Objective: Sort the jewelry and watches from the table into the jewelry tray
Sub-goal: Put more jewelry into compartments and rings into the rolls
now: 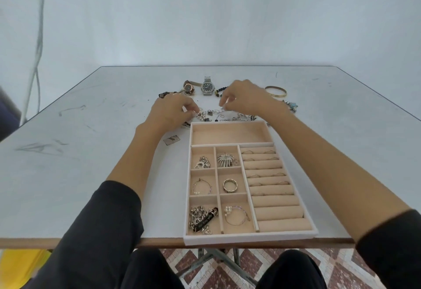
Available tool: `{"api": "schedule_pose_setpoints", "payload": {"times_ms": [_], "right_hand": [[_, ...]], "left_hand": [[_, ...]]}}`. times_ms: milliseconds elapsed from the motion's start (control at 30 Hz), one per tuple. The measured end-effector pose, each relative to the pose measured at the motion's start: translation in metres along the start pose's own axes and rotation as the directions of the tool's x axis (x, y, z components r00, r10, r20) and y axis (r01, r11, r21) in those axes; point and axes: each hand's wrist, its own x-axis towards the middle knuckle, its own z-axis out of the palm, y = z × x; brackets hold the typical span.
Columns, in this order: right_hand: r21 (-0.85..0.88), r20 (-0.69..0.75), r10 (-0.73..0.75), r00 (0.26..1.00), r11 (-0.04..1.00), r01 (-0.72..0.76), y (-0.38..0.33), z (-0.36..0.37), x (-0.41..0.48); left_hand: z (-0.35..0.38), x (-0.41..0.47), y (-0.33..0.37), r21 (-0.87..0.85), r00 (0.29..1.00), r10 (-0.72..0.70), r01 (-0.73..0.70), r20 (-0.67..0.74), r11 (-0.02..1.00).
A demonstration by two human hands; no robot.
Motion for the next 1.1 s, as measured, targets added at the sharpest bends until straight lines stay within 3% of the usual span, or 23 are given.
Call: {"api": "schedule_pose_setpoints", "payload": {"times_ms": [500, 833, 1100], "right_hand": [[-0.011, 0.028, 0.014, 1.0, 1.0, -0.013, -0.004, 0.016, 0.029], [0.164, 0.03, 0.008, 1.0, 0.986, -0.013, 0.003, 0.011, 0.022], [0.434, -0.178, 0.053, 0.983, 0.9, 0.03, 0.01, 0.006, 0.009]], "left_hand": [[0.005, 0.004, -0.005, -0.076, 0.998, -0.032, 0.036, 0.048, 0.996], [0.004, 0.002, -0.005, -0.124, 1.0, -0.015, 0.014, -0.003, 0.992], [-0.003, 0.0, 0.002, -0.195, 0.992, 0.0, -0.024, -0.126, 0.98]]}}
